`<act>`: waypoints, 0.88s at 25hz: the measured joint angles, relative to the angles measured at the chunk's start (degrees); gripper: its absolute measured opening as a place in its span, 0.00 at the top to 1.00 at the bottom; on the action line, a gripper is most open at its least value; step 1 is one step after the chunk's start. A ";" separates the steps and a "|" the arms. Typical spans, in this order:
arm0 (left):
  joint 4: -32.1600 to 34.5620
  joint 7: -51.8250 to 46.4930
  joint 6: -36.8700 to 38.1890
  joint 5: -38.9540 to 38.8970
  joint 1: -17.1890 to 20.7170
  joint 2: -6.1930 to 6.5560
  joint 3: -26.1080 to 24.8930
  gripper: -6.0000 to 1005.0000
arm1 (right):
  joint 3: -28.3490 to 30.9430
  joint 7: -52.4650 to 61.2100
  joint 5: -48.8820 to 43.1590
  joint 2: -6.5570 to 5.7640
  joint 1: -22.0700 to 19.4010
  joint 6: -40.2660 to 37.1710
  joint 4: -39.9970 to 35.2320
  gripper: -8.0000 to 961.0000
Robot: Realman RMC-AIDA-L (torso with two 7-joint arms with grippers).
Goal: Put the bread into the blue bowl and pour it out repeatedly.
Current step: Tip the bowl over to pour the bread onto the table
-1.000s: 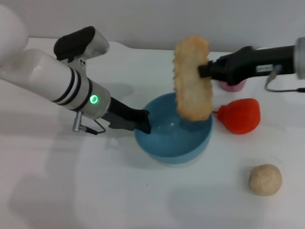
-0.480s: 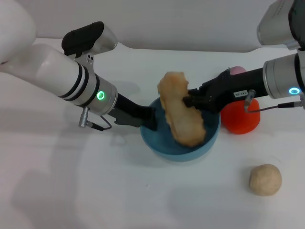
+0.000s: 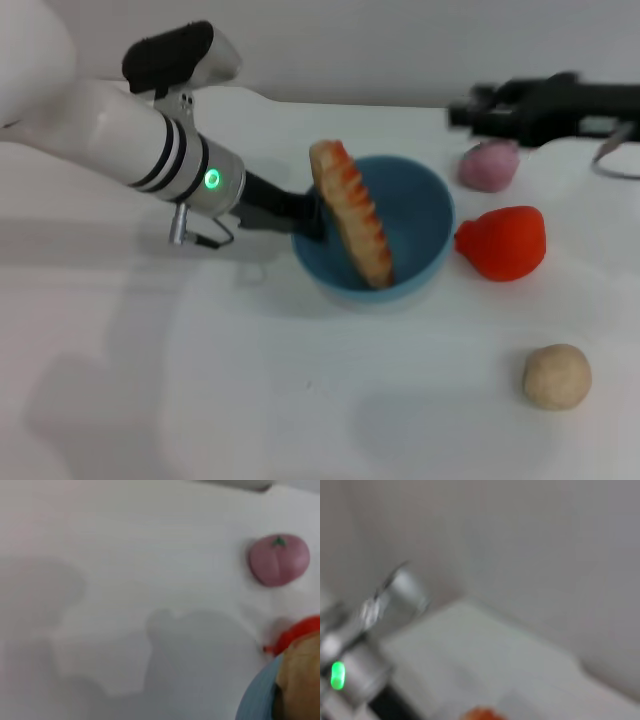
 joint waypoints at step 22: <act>-10.22 2.86 -63.79 -0.29 -0.41 -1.00 27.72 1.00 | 37.35 -11.13 20.14 -0.32 -19.86 -11.72 16.68 0.47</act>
